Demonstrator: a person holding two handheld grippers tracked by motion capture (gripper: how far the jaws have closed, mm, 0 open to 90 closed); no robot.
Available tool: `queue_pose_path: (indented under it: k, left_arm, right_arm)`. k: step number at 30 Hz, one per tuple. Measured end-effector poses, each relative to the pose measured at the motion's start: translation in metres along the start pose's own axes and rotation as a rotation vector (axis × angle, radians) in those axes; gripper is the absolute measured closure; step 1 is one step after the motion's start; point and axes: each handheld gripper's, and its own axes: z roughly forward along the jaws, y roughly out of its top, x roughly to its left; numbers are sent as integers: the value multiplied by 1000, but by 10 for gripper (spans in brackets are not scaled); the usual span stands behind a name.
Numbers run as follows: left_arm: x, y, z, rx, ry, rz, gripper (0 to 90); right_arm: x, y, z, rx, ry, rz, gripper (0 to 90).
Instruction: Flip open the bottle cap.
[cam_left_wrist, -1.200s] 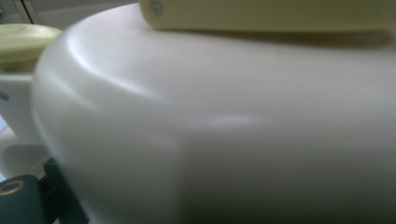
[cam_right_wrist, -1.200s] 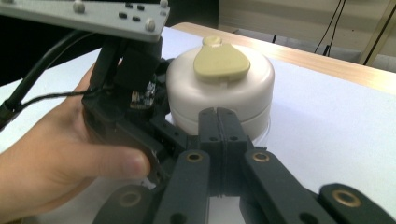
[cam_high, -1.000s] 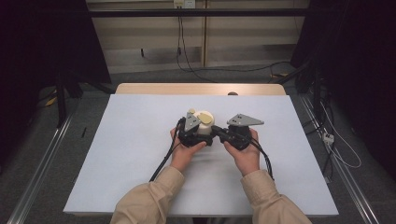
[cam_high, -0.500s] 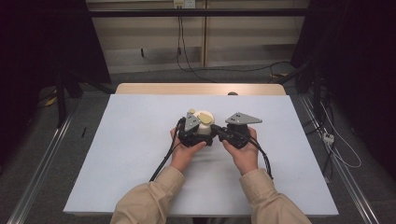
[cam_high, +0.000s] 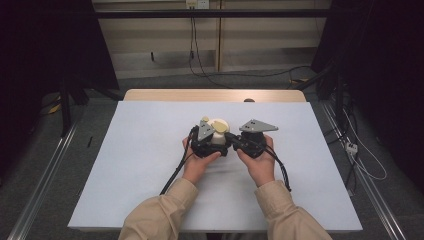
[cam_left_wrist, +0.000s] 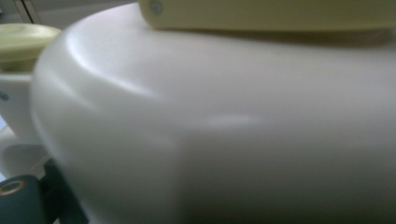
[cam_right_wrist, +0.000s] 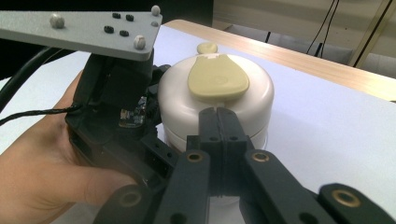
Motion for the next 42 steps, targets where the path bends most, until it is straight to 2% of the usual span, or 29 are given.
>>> queue_pose_path:
  k: [12, 13, 15, 42]
  left_arm:
    - [0, 0, 0, 0, 6, -3, 51]
    - [0, 0, 0, 1, -3, 1, 51]
    - [0, 0, 0, 0, 6, -3, 51]
    - [0, 0, 0, 1, 7, -3, 51]
  right_arm:
    - [1, 7, 1, 10, -8, -15, 900]
    - [1, 7, 1, 12, -9, -17, 900]
    - [1, 8, 1, 4, -6, -16, 900]
    - [2, 17, 2, -8, -8, -24, 900]
